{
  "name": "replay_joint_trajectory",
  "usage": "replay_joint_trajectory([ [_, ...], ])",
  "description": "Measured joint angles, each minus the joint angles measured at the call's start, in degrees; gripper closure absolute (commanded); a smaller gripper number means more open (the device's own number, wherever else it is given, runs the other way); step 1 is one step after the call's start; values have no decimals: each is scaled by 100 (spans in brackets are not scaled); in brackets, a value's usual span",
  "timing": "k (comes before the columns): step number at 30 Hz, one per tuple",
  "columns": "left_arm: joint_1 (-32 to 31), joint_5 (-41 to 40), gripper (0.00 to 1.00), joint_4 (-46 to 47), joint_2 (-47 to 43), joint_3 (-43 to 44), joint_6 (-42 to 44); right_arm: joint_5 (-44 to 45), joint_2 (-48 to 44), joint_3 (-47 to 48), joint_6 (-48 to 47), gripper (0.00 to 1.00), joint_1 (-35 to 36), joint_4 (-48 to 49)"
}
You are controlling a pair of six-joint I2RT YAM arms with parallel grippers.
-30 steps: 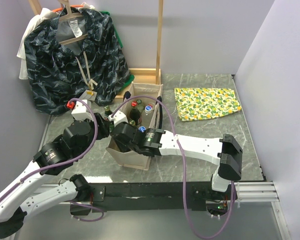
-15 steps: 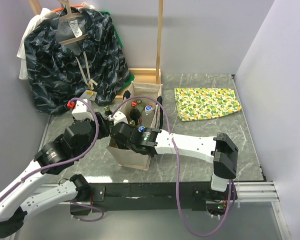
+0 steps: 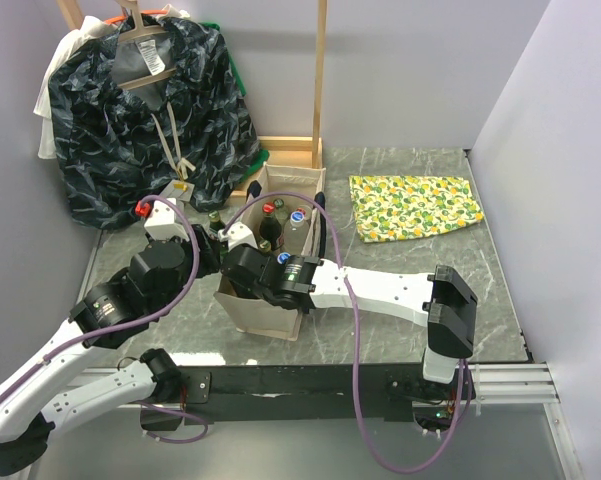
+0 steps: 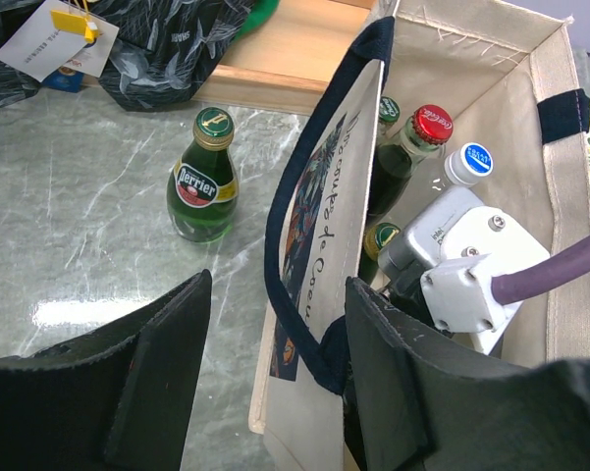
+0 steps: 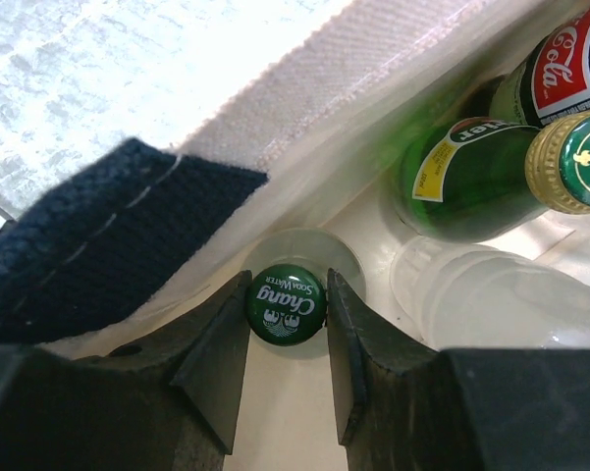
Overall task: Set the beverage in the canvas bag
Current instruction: Place the drink in the canvas bag.
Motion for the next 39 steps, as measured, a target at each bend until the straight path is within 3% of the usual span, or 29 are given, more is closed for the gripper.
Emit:
replay_joint_trajectory([
  [12,0,-9,38,2,15,-4,0,-103,0,0,175,45,0,-11],
  [39,0,-4,38,129,24,-9,13,94,-579,-7,256,42,2,-7],
])
